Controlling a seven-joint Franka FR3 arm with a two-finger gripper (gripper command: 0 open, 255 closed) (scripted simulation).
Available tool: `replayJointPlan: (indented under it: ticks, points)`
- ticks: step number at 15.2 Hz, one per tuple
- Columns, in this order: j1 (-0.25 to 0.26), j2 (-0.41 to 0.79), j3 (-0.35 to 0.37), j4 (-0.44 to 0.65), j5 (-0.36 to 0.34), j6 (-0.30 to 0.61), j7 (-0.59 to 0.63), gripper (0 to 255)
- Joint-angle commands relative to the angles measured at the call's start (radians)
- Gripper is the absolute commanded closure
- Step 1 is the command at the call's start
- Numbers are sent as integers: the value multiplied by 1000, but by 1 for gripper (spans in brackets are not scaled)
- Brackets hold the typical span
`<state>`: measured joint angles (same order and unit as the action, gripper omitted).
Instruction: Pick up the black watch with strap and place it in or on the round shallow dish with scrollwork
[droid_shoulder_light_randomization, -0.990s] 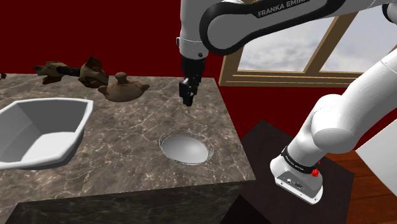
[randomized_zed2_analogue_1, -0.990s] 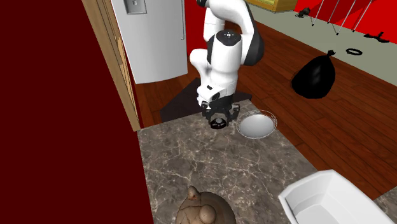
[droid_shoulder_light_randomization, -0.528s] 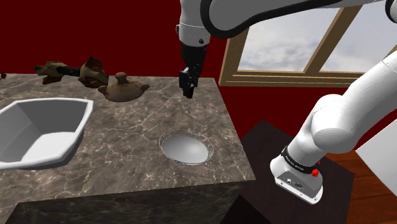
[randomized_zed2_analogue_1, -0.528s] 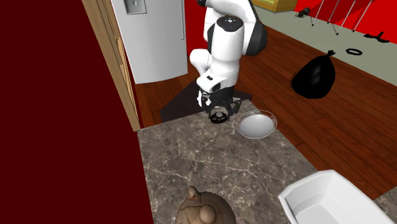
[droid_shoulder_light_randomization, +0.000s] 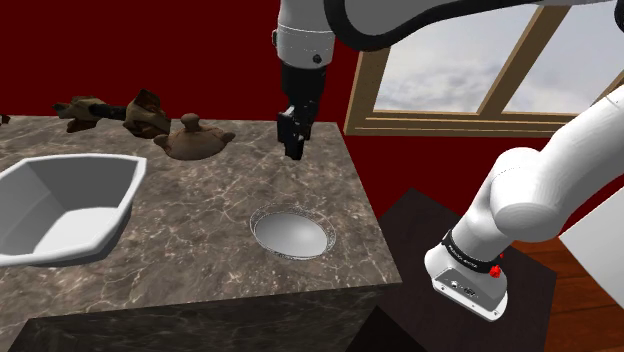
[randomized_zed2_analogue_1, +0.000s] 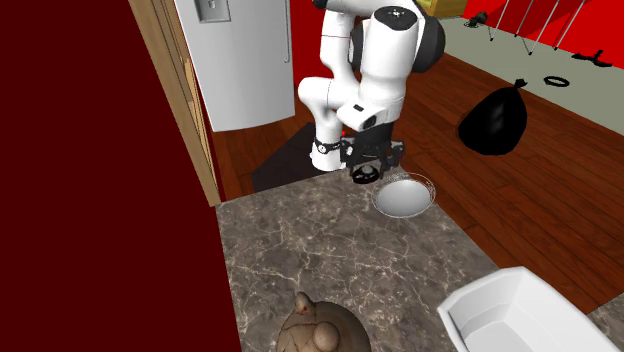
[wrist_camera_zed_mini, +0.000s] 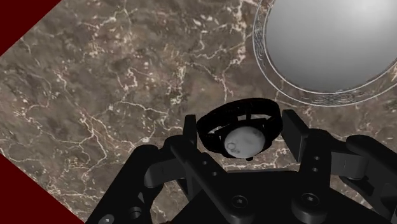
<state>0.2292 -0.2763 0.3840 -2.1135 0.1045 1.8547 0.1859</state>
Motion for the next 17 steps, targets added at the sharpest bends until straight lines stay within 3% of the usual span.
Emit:
replayJointPlan:
  ticks: [1, 10, 17]
  points:
    - [20, -19, 27, -14, 14, -2, 41, 255]
    - [100, -13, 171, 28, 50, -21, 256, 255]
    - [103, 1, 184, -54, 50, 74, 259, 255]
